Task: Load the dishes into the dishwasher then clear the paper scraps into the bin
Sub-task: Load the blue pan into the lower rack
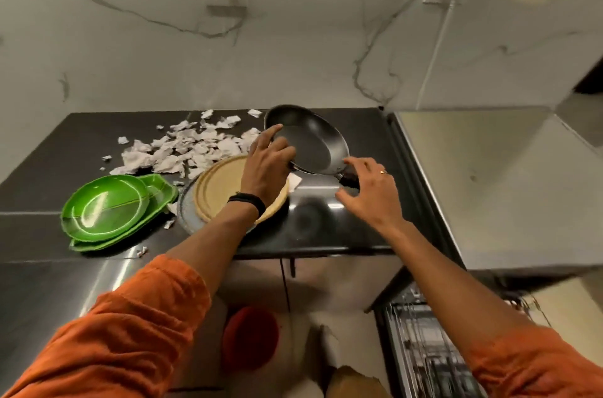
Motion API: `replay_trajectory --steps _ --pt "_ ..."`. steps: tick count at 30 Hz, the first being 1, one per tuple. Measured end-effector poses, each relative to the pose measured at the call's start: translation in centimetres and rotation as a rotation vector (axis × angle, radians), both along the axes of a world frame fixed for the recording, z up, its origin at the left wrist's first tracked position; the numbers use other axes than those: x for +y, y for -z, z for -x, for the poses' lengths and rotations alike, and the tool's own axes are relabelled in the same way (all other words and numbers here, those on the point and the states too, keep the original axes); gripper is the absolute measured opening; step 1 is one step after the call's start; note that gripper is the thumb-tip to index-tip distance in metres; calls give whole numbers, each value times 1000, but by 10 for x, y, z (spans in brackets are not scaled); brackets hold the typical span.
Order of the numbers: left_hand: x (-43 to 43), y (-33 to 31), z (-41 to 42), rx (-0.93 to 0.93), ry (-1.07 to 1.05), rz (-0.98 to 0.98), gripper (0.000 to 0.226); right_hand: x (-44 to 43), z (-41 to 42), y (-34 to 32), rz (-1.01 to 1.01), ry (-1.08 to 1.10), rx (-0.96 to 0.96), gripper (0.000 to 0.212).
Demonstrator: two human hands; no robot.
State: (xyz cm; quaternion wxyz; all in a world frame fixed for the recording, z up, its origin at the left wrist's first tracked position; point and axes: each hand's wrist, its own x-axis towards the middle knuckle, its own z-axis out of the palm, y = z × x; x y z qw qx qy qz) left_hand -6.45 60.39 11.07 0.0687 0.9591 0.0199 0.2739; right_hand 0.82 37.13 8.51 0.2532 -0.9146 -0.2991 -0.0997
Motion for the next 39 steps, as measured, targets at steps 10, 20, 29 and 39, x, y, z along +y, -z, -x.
replay_trajectory --steps 10,20,29,39 --pt "-156 -6 -1 60 424 4 25 -110 60 -16 59 173 -135 44" --pt "-322 18 -32 235 720 16 42 -279 108 12 50 462 139 33" --pt "-487 79 -71 455 964 -48 45 -434 114 70 -103 522 394 25" --pt "-576 190 -94 736 923 -95 44 -503 100 175 -36 593 627 38"
